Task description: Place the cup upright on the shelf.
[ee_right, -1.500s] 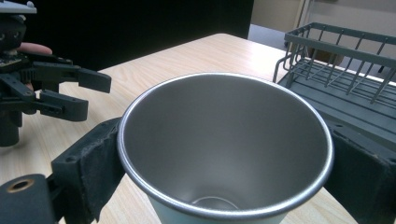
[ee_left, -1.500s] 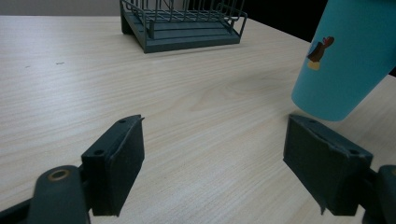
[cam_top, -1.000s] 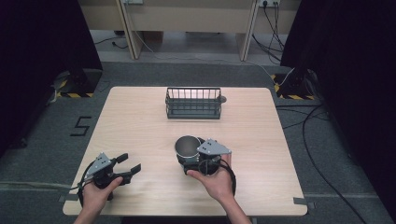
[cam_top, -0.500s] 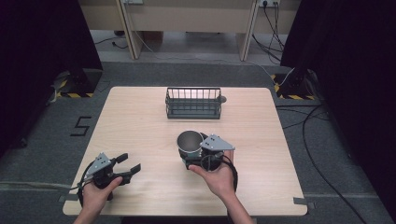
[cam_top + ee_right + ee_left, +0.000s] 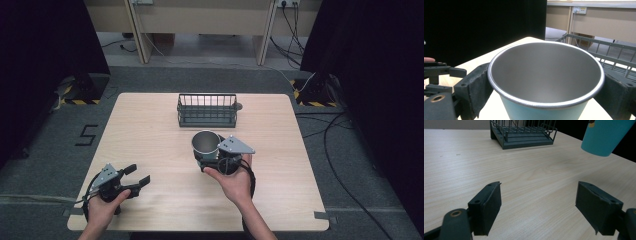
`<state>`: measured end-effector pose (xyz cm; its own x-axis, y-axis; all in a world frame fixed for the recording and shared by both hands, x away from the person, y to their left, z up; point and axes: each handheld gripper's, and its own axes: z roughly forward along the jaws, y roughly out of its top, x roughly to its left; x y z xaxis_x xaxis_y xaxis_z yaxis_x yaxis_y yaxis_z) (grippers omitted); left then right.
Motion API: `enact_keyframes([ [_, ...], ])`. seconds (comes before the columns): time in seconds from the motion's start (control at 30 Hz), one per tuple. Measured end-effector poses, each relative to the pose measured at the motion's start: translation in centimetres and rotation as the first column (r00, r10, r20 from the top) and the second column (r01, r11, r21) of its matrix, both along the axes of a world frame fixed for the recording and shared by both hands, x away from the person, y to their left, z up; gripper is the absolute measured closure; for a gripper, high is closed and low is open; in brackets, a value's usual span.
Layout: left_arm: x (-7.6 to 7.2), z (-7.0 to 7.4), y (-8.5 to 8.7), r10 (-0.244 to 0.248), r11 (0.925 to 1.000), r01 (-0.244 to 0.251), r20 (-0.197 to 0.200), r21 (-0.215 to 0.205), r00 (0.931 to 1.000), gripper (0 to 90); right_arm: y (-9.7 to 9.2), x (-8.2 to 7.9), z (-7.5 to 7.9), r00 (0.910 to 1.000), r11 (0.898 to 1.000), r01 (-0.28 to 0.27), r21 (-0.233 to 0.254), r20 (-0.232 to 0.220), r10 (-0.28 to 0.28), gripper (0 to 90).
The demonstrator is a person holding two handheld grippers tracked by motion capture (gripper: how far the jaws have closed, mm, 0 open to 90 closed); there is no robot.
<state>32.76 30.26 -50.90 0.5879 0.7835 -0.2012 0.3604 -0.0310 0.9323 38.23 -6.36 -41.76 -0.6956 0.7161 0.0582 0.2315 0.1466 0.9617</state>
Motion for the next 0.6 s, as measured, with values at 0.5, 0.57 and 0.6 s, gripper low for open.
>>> enact_keyframes([
  [0.5, 0.04, -0.06, -0.04, -0.001, 1.0000, 0.001, -0.003, 0.003, 1.0000, 20.2, -0.69, 0.84, 0.03, 0.9996, 0.999, 0.029, 0.017, 0.005, -0.029, 13.4],
  [0.57, 0.04, -0.06, -0.05, -0.002, 1.0000, 0.002, -0.002, 0.004, 1.0000, 20.2, -0.73, 0.94, 0.00, 0.9993, 0.999, 0.037, 0.019, 0.008, -0.037, 13.4],
  [0.6, 0.05, -0.06, -0.07, -0.002, 1.0000, 0.002, -0.002, 0.004, 1.0000, 20.2, -0.75, 1.00, -0.01, 0.9992, 0.999, 0.039, 0.020, 0.005, -0.039, 13.4],
])
